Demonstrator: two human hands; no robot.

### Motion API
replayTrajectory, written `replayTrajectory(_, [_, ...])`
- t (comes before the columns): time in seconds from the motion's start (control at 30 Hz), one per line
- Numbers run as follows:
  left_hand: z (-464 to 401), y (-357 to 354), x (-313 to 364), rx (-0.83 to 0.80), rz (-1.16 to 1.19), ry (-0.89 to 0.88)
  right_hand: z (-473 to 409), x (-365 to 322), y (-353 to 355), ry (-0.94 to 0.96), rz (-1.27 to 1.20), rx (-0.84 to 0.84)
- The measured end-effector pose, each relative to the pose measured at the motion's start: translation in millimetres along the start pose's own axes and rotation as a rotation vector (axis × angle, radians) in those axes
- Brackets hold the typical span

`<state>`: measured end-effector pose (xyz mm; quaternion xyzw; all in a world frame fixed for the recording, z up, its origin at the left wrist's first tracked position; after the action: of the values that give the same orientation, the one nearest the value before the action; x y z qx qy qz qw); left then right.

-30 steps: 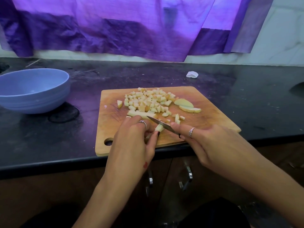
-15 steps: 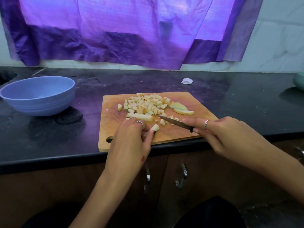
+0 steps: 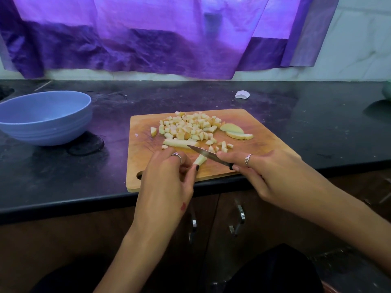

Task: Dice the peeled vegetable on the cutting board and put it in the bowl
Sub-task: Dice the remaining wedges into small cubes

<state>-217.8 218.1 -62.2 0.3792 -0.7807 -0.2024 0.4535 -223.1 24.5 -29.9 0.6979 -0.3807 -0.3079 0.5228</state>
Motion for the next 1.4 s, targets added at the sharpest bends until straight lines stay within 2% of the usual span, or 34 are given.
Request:
replayTrajectory(0.27, [0, 1, 2, 0.021, 0.006, 0.013, -21, -3, -7, 0.082, -0.061, -0.052])
replayTrajectory(0.37, [0, 1, 3, 0.021, 0.010, 0.025, -10, 6, -1, 0.107, 0.000, -0.042])
replayTrajectory(0.47, [0, 1, 3, 0.013, 0.012, 0.029, 1, 16, 7, 0.082, 0.054, 0.025])
replayTrajectory(0.53, [0, 0, 2, 0.008, 0.012, 0.039, 4, 15, 6, 0.031, -0.040, 0.031])
replayTrajectory(0.87, [0, 3, 5, -0.033, 0.027, 0.053, -17, -3, -3, 0.040, -0.107, -0.015])
replayTrajectory(1.13, [0, -1, 2, 0.051, 0.054, 0.011, -23, -6, -7, 0.062, -0.051, -0.089])
replayTrajectory(1.3, [1, -1, 2, 0.040, 0.062, 0.019, -4, 7, -6, 0.057, 0.004, -0.008])
replayTrajectory(1.4, [1, -1, 3, 0.028, 0.059, 0.031, -1, 6, -5, 0.031, -0.070, 0.042])
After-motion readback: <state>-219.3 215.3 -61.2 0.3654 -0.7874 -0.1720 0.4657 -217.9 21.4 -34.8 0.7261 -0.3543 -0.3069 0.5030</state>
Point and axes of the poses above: each hand's wrist, its own z-axis away from the middle knuckle, its own y-axis out of the back of the hand, x = y × z, the point moved 1 cm from there along -z, towards the middle knuckle, and after that the axes turned 3 degrees about y, right-handed, at the moved point
